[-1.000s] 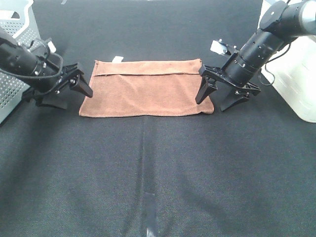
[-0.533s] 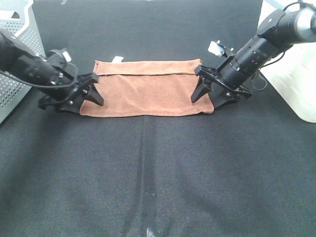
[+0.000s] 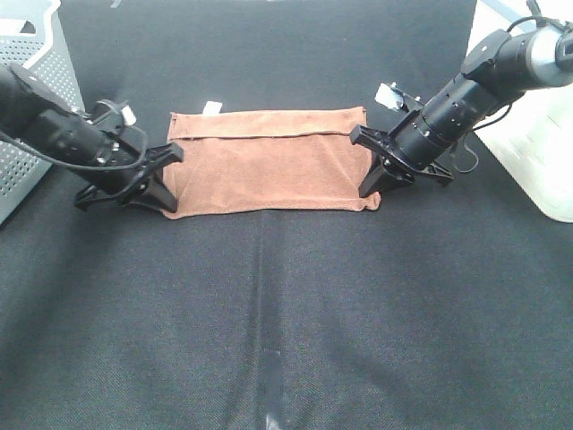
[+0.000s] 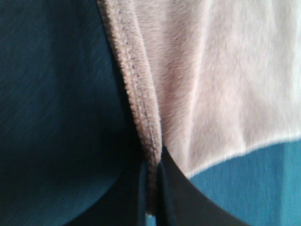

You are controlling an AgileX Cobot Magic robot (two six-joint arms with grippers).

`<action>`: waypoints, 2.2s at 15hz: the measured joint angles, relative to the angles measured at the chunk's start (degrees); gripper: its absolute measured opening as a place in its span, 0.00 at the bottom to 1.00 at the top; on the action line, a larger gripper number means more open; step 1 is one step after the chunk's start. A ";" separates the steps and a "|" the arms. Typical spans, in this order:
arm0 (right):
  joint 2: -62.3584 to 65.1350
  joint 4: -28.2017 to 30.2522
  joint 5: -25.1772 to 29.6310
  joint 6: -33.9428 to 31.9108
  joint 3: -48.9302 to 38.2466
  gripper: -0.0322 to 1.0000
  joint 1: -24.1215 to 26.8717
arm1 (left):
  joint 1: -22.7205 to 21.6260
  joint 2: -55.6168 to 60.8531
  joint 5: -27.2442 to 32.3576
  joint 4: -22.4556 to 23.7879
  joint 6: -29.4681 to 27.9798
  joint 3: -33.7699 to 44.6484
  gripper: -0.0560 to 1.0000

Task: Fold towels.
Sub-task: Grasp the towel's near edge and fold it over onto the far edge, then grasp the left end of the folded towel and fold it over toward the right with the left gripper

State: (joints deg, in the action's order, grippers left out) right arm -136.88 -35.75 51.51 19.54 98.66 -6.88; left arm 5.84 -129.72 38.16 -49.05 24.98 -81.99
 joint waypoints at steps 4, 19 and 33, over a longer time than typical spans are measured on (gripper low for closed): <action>5.04 3.15 3.09 -2.52 -3.27 0.03 0.00 | -2.86 5.56 5.27 6.30 -0.40 0.06 0.07; 6.13 4.07 3.27 -2.92 4.53 0.03 -0.17 | 0.17 5.04 3.50 14.61 -10.89 -7.56 0.07; -10.94 10.49 5.44 -10.03 28.99 0.61 -0.17 | 0.17 -8.31 -1.95 10.89 -13.35 -24.58 0.65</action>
State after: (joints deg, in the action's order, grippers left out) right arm -147.82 -25.27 56.95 9.51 127.65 -7.05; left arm 6.02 -138.03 36.21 -38.16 11.63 -106.57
